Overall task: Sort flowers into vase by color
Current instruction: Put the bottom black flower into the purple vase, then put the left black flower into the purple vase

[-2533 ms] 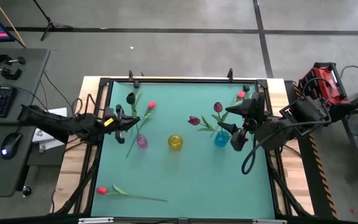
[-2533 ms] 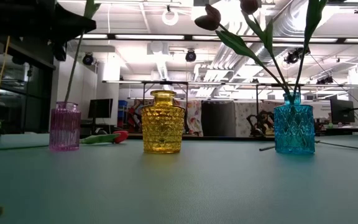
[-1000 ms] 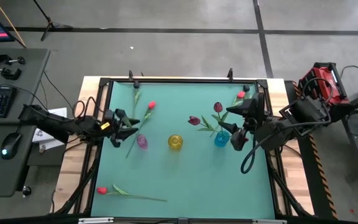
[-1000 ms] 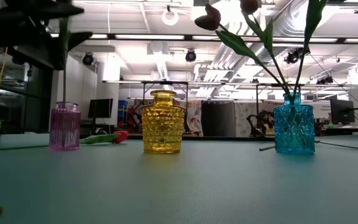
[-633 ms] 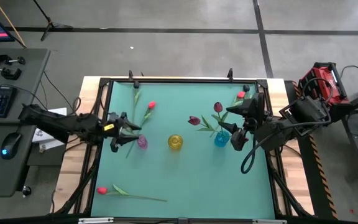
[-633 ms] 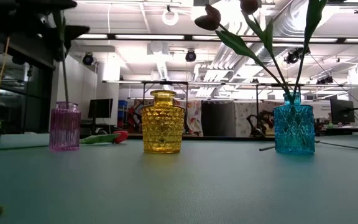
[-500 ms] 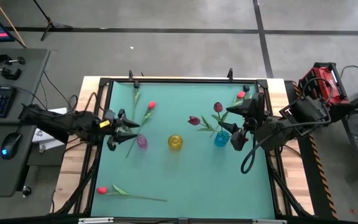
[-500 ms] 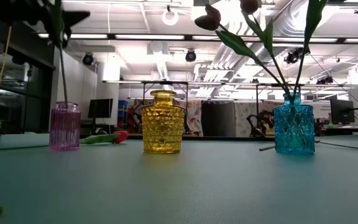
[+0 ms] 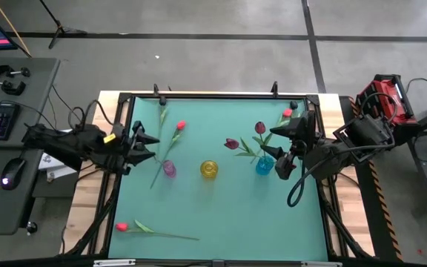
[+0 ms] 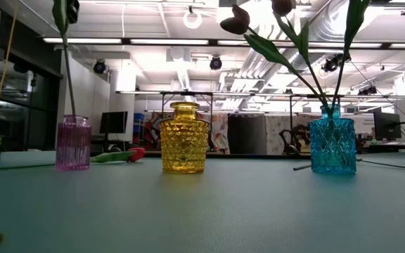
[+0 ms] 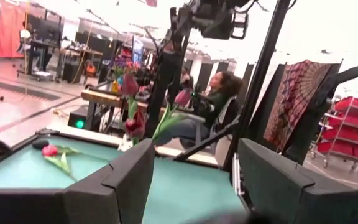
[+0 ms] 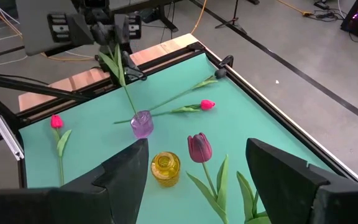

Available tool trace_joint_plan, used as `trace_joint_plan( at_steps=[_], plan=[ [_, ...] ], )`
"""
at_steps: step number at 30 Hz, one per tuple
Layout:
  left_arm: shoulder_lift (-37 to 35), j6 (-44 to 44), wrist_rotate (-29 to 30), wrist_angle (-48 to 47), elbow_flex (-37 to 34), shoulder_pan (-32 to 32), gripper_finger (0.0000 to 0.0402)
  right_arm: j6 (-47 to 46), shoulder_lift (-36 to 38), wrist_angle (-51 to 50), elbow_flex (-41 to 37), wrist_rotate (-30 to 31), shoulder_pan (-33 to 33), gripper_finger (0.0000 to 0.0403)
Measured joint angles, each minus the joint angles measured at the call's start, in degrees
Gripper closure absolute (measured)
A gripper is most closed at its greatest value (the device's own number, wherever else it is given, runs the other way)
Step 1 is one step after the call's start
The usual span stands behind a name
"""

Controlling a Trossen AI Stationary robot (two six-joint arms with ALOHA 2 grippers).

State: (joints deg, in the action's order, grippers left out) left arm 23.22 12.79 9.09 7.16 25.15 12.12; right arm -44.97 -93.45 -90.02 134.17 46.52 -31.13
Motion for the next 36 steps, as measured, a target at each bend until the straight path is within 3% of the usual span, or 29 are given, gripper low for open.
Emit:
trace_joint_plan(
  at_steps=[13,19,22,26,32,36],
  plan=[
    [0.01,-2.55,1.77,0.01,8.77,-0.02,0.0181,0.0,0.0,0.0,-0.01,0.0,0.0,0.0144],
    [0.76,-0.59,16.03,-2.94,15.33,-0.16,0.0181,0.0,0.0,0.0,0.0,0.01,0.01,0.0144],
    [3.41,0.41,24.52,-12.86,21.69,-0.93,0.0181,0.01,0.0,0.02,-0.01,1.21,0.01,0.0144],
    [10.84,2.62,30.91,-27.47,31.68,-3.39,0.0181,0.0,0.0,0.01,-0.01,3.52,0.02,0.0144],
    [23.31,4.07,31.01,-41.2,43.89,-12.49,0.0181,-0.03,-0.02,0.02,0.0,5.94,0.02,0.0144],
    [29.52,3.42,22.83,-43.45,47.26,-22.87,0.0181,-0.03,-0.04,0.01,-0.01,5.92,0.01,0.0144]
  ],
)
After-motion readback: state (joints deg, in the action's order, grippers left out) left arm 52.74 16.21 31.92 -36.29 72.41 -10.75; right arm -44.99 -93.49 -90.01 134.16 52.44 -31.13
